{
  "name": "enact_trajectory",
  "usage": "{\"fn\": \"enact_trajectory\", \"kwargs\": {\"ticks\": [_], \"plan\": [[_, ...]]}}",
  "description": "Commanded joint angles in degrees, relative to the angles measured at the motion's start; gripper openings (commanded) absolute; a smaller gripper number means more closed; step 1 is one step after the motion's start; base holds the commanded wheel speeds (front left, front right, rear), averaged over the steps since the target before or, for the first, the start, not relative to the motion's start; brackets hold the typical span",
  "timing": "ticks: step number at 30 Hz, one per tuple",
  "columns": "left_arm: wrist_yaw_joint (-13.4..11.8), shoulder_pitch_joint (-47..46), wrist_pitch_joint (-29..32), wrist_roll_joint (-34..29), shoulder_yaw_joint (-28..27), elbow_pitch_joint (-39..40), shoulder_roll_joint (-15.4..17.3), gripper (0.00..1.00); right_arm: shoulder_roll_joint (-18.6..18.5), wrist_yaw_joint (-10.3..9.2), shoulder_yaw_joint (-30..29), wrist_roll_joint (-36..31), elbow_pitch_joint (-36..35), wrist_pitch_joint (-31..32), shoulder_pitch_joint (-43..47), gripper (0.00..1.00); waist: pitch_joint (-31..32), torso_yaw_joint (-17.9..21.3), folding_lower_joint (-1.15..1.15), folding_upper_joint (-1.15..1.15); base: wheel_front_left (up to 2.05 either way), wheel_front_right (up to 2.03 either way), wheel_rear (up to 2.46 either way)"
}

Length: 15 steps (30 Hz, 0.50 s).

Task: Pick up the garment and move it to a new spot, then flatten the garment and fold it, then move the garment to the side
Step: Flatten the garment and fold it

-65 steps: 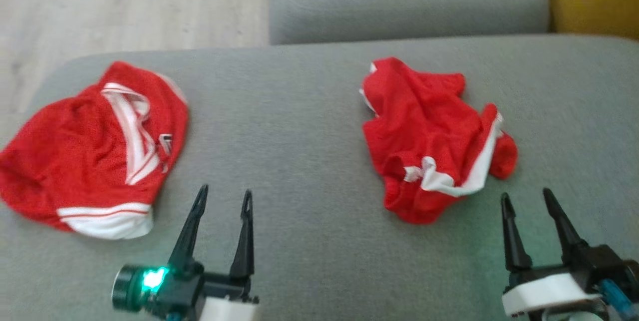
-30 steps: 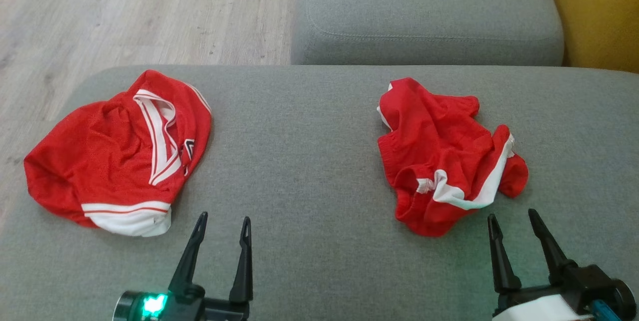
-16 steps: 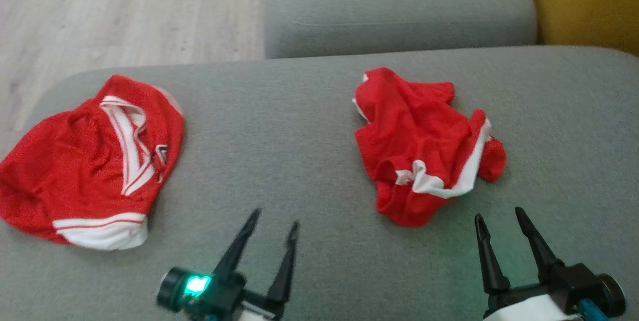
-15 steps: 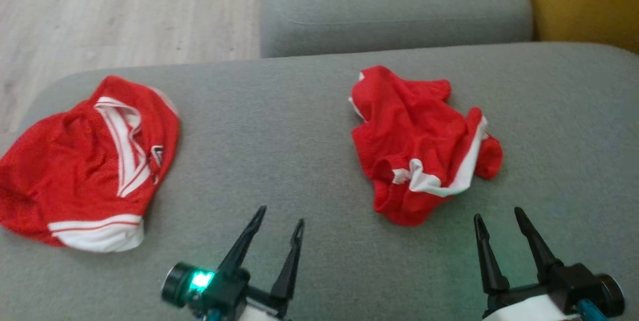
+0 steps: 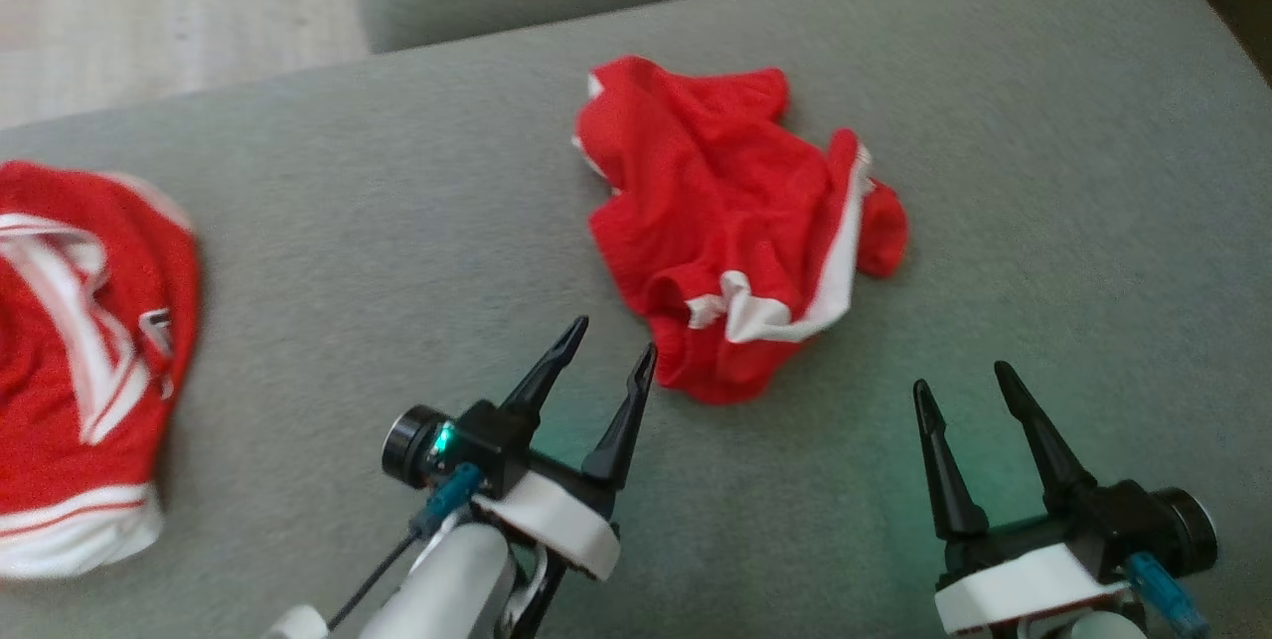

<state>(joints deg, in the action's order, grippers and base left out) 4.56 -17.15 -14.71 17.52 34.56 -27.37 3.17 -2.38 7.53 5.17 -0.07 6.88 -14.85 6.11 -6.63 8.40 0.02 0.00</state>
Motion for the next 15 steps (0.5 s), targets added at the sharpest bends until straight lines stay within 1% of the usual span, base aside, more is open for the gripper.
{"fn": "enact_trajectory", "kwargs": {"ticks": [1,4,7,15], "plan": [[-0.1,-3.0,-0.3,1.3,-0.9,0.9,-0.3,1.00,-0.5,-0.04,1.4,0.1,-2.0,-0.2,-2.0,1.00,-2.1,2.6,-0.02,0.00,0.00,0.00,0.00],[0.0,-4.4,-0.3,3.6,0.0,0.4,-0.3,1.00,-0.5,-0.04,1.5,0.3,-2.2,-0.2,-2.3,1.00,-3.1,3.8,-0.02,0.00,0.00,0.00,0.00],[0.5,-5.4,-0.3,6.5,1.1,0.4,-0.3,1.00,-0.5,-0.04,1.6,0.4,-2.3,-0.2,-2.6,1.00,-3.7,4.7,-0.02,0.00,0.00,0.00,0.00],[0.4,-7.5,-0.3,8.7,2.2,-0.7,-0.3,1.00,-0.5,-0.04,1.7,0.8,-2.1,-0.2,-2.7,1.00,-3.9,6.2,-0.02,0.00,0.00,0.00,0.00]]}}
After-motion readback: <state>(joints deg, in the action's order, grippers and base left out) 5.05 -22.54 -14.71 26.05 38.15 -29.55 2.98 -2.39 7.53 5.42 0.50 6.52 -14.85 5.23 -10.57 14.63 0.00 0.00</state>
